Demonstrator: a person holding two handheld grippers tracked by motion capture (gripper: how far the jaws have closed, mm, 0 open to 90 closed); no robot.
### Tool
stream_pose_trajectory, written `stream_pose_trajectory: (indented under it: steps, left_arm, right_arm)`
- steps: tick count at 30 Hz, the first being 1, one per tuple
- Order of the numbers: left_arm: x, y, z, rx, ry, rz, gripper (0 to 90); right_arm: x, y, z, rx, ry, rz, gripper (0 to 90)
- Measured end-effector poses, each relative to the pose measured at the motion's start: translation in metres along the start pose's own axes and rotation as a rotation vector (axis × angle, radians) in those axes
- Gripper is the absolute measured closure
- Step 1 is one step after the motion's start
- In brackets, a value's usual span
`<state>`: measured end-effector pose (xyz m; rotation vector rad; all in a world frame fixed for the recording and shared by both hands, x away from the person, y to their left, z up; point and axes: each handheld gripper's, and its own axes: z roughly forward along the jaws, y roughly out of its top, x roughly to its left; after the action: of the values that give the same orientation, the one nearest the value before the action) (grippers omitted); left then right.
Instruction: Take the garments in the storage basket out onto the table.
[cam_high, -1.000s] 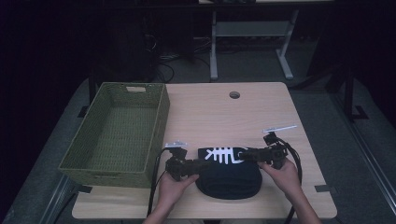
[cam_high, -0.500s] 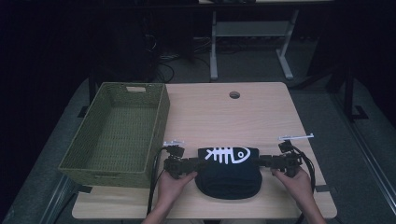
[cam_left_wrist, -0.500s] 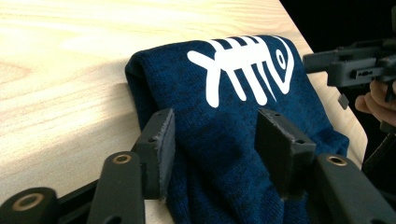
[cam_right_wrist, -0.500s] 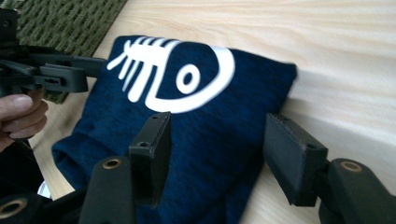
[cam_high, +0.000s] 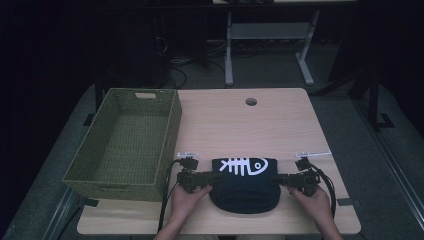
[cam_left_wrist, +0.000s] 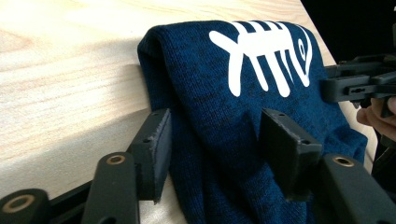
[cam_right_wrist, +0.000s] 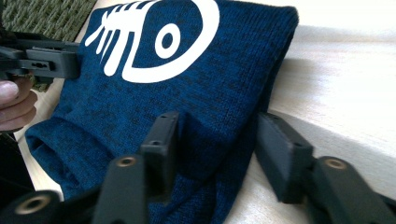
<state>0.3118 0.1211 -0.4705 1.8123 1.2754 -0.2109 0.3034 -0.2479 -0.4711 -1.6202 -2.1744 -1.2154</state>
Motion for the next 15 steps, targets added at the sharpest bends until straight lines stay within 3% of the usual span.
stream_pose_trajectory:
  steps: [2,6,8,15]
  left_arm:
    - [-0.001,-0.002,0.003,0.009,-0.022,0.008,55.8]
    - [-0.002,-0.004,0.005,0.002,-0.020,0.030,72.6]
    - [-0.003,-0.003,0.004,-0.007,-0.016,0.036,77.6]
    - [-0.020,0.013,-0.014,-0.045,-0.023,0.068,79.2]
  right_arm:
    - [0.001,-0.001,0.003,0.008,0.008,0.001,63.0]
    - [0.003,-0.003,0.006,0.015,0.008,-0.012,71.5]
    - [0.004,-0.002,0.004,0.008,0.036,-0.002,76.5]
    - [0.015,0.007,-0.008,-0.020,0.063,-0.021,77.1]
